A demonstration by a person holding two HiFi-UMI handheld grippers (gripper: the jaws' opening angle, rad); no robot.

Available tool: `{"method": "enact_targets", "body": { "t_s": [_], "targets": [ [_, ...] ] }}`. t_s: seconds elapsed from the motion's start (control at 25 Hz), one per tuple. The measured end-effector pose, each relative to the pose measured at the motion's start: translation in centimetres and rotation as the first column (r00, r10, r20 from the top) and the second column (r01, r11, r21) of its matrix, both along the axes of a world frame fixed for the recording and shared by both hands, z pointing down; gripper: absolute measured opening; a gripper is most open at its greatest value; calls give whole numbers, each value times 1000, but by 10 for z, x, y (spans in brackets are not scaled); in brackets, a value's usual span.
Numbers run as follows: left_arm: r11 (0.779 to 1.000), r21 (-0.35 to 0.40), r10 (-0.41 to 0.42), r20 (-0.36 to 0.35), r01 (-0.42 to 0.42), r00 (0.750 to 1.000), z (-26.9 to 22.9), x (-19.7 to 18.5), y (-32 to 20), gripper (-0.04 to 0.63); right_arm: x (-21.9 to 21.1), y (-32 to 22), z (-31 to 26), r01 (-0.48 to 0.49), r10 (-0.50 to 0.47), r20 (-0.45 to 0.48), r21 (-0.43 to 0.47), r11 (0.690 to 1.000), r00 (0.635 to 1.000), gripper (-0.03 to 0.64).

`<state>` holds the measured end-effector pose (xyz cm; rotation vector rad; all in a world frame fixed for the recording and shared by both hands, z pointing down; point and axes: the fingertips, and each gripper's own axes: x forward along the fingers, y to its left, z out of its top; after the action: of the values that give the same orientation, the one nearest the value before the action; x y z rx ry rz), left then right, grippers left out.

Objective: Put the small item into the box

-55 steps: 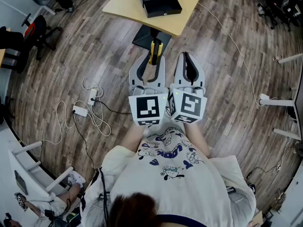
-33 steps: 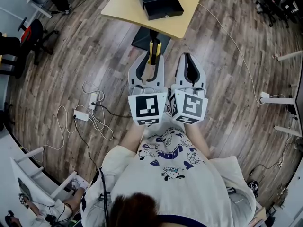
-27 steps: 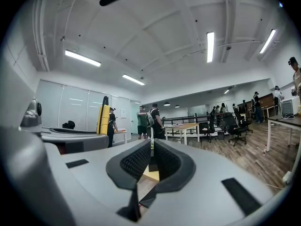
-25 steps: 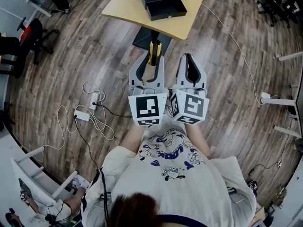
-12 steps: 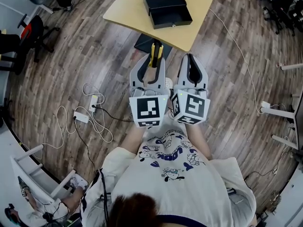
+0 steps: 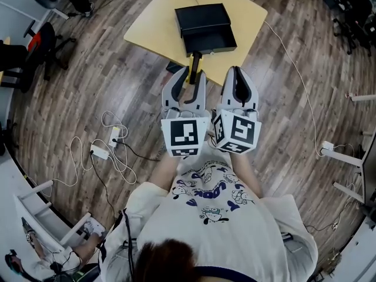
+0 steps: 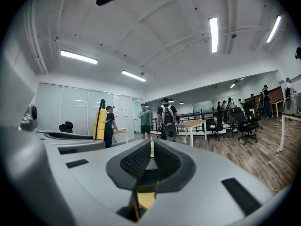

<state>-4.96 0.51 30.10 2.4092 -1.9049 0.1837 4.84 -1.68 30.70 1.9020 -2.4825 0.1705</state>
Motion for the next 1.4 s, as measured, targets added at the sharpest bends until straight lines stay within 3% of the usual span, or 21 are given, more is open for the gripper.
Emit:
{"method": "enact_targets", "body": {
  "t_s": [0.4,0.8,1.04,1.4],
  "targets": [
    [999,-12,-42,16,42,999,1,19,-79,121,18,-82,1,56,-56,10,-10,998,998,39],
    [995,-81,-58,18,60,998,19,18,-108,121,19,-115,20,75,-75,6,-65,995,997,39],
    [992,-124,-33,23,36,999,39,14,-129,121,19,-130,33,45,-45,6,-91,995,999,39],
    [979,-193,71,47,-61,996,65,16,-175,121,25,-167,51,-36,35,-12,-137,990,999,39]
  ]
}}
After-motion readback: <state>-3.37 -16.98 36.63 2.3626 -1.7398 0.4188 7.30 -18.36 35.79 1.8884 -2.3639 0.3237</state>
